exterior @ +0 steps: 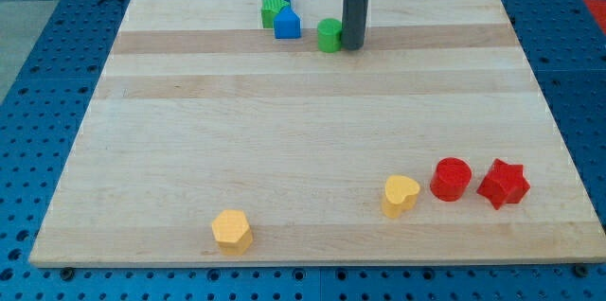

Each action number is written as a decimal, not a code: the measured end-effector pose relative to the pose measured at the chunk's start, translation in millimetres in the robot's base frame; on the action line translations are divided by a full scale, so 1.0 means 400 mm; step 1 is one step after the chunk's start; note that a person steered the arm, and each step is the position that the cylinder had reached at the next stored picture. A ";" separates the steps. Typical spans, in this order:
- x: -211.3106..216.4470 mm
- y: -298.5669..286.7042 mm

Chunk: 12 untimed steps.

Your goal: Push green circle to the top center

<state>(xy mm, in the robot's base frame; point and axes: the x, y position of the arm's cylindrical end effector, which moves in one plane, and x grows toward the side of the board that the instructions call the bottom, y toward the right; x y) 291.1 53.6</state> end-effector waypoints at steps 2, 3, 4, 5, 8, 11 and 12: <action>0.017 0.029; 0.100 0.030; 0.122 -0.012; 0.089 -0.010; 0.128 -0.066; 0.007 -0.073; -0.050 -0.053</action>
<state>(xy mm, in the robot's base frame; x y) 271.2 32.2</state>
